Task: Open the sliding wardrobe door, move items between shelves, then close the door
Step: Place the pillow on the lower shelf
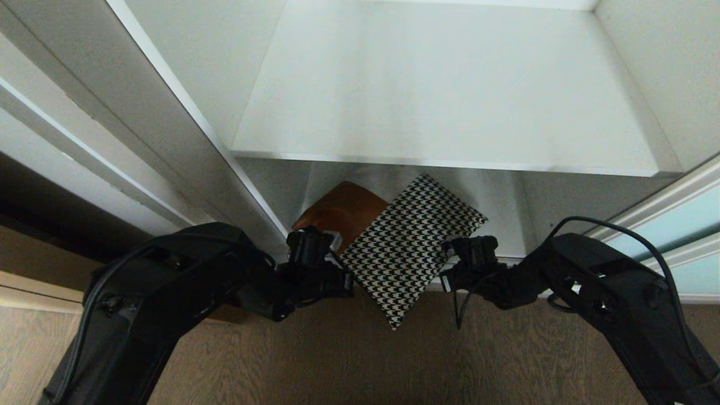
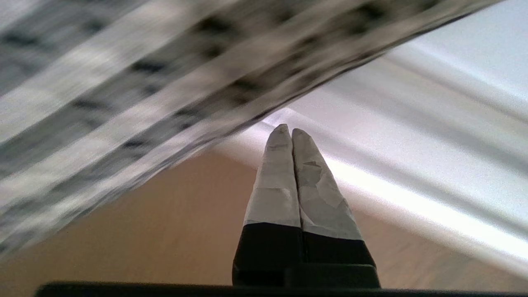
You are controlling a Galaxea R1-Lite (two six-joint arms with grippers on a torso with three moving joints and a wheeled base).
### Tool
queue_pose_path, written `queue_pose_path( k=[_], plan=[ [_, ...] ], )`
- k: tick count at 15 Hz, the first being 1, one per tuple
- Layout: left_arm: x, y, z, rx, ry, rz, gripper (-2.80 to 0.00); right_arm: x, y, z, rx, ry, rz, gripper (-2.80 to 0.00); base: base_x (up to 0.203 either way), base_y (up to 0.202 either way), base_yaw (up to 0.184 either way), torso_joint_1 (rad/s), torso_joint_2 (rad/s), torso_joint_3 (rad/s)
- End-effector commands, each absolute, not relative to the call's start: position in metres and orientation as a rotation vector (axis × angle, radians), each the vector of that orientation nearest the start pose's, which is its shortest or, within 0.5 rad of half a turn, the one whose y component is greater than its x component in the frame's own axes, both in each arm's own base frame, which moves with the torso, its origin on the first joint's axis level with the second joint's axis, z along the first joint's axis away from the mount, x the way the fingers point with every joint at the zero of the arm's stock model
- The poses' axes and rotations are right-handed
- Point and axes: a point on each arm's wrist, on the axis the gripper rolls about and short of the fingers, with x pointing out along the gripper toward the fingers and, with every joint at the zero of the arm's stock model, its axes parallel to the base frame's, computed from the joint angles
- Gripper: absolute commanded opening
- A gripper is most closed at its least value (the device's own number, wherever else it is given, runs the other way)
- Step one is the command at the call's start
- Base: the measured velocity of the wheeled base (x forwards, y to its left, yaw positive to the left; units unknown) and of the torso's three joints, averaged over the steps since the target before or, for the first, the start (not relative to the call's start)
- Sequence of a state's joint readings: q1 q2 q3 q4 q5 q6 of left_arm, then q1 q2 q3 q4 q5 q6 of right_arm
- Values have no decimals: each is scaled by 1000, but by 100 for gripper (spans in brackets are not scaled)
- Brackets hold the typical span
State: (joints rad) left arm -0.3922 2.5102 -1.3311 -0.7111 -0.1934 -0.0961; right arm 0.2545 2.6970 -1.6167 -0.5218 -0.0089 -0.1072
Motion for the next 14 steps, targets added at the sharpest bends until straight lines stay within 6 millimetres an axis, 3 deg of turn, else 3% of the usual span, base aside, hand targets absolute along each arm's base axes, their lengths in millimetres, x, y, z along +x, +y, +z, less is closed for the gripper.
queue_pose_path(
  k=[1, 3, 6, 10, 14],
  plan=[
    [425, -182, 9, -100, 358, -564, -280, 483, 135, -34, -173, 572, 324, -280, 0, 0, 0, 0, 0, 0],
    [409, -189, 17, -116, 345, -600, -280, 479, 139, -36, -159, 625, 364, -280, 0, 0, 0, 0, 0, 0],
    [408, -189, 22, -124, 326, -622, -280, 476, 143, -36, -150, 691, 415, -280, 0, 0, 0, 0, 0, 0],
    [409, -189, 21, -132, 334, -638, -280, 464, 156, -7, -93, 773, 489, -280, 0, 0, 0, 0, 0, 0],
    [411, -187, 21, -135, 332, -639, -280, 457, 172, -7, -97, 815, 533, -280, 0, 0, 0, 0, 0, 0]
  ],
)
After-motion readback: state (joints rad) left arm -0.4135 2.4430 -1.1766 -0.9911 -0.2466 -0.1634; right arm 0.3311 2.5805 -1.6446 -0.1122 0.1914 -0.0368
